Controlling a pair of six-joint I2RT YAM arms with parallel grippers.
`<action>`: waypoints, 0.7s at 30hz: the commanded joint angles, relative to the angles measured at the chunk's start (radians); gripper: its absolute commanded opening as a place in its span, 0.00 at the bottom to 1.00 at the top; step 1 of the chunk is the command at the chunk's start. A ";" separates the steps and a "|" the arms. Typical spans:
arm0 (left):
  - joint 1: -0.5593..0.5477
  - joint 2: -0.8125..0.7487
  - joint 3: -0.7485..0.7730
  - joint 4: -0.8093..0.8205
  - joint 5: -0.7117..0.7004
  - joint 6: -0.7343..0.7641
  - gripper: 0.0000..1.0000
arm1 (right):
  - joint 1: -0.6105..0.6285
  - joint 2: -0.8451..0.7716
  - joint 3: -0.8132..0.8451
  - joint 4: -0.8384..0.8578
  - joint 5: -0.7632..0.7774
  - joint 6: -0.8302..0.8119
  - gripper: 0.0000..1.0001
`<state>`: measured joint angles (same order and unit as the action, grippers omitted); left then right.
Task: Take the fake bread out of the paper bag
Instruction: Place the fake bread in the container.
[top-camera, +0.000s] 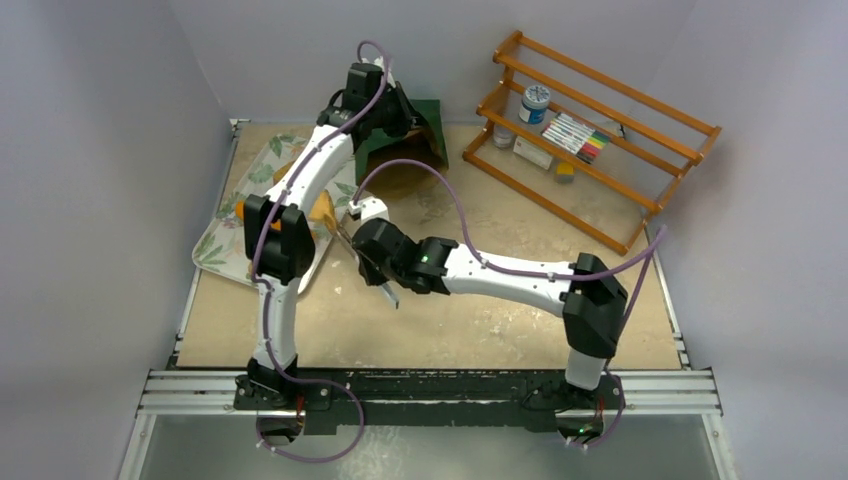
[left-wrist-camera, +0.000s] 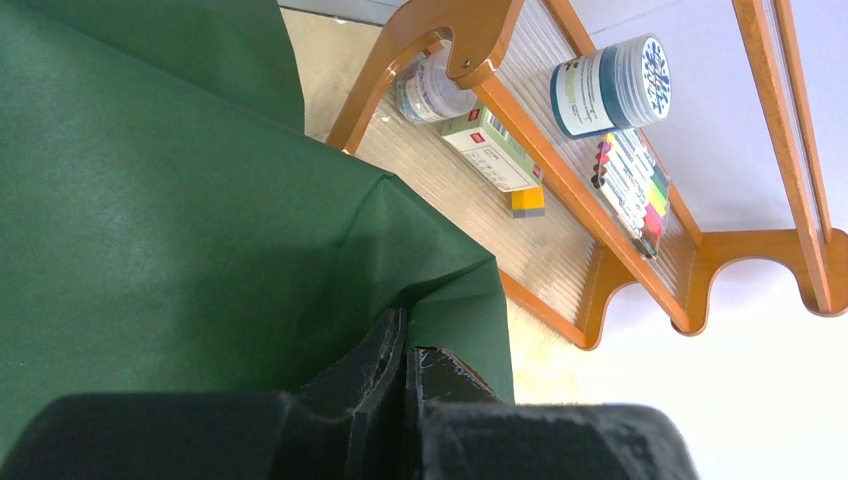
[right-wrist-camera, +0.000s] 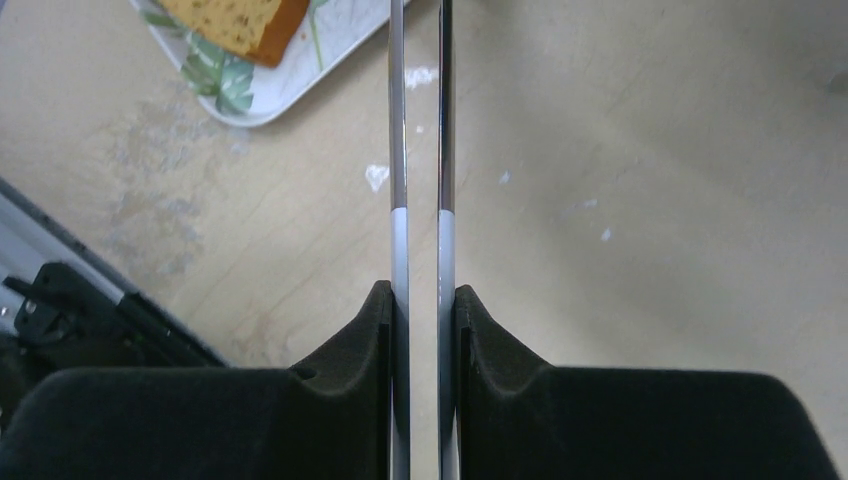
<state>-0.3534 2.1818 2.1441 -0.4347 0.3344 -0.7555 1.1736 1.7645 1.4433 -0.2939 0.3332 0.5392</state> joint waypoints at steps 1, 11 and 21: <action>0.010 -0.084 0.001 0.024 0.018 0.013 0.00 | -0.040 0.051 0.103 0.138 -0.068 -0.099 0.00; 0.024 -0.073 0.037 -0.001 0.034 0.013 0.00 | -0.116 0.198 0.181 0.212 -0.164 -0.152 0.00; 0.046 -0.067 0.046 0.003 0.048 0.011 0.00 | -0.167 0.328 0.280 0.234 -0.242 -0.201 0.00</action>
<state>-0.3279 2.1799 2.1448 -0.4587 0.3645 -0.7555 1.0222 2.0930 1.6447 -0.1402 0.1337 0.3782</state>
